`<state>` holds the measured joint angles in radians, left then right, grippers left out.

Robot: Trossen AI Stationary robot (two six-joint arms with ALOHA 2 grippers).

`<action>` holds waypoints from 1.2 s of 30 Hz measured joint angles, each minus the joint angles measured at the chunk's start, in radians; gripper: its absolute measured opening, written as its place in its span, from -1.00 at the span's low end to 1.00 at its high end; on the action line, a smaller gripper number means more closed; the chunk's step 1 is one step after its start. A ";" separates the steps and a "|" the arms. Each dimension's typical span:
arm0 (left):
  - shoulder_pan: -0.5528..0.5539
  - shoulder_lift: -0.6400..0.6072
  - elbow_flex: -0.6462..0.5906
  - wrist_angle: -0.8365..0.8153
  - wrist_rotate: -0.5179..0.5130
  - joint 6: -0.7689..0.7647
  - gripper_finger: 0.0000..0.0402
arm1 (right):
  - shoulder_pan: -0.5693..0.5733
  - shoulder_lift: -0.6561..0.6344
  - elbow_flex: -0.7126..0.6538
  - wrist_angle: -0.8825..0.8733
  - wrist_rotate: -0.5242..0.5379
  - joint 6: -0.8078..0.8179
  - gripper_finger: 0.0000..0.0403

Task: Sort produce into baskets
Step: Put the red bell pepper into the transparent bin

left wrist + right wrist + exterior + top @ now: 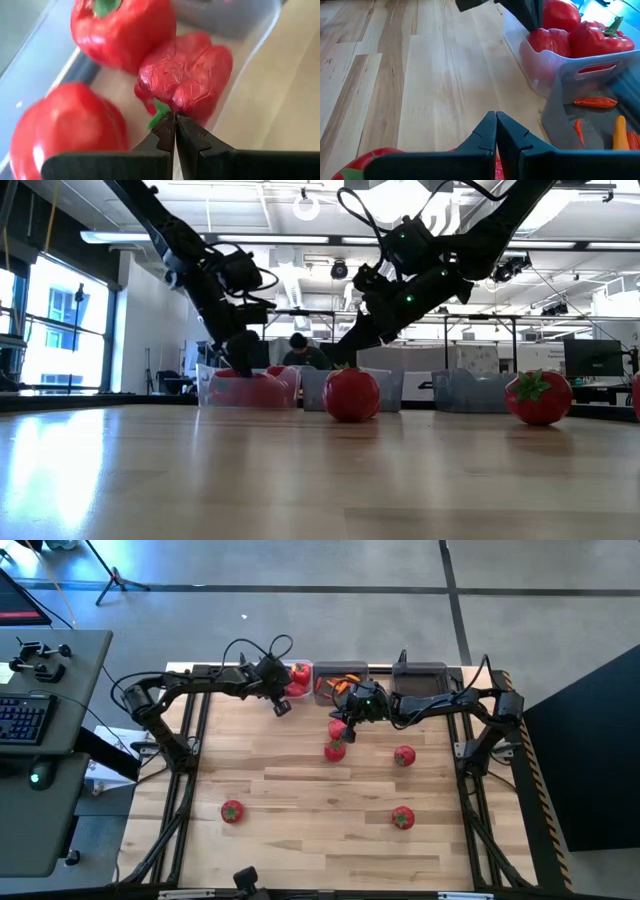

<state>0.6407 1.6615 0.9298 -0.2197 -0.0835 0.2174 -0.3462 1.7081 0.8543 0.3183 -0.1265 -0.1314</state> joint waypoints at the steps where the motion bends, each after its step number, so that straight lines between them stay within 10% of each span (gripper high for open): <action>1: -0.002 0.000 0.000 0.013 0.015 -0.003 -1.00 | 0.000 0.000 0.000 0.000 0.000 0.000 -1.00; 24: 0.041 -0.052 0.000 -0.055 0.096 0.022 -1.00 | 0.000 0.000 0.000 -0.002 0.000 0.004 -1.00; 36: 0.067 -0.058 0.000 -0.175 -0.179 0.021 -1.00 | 0.000 0.000 0.000 -0.002 0.000 0.002 -1.00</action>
<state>0.7075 1.6032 0.9298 -0.3950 -0.2622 0.2389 -0.3465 1.7081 0.8543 0.3164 -0.1268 -0.1295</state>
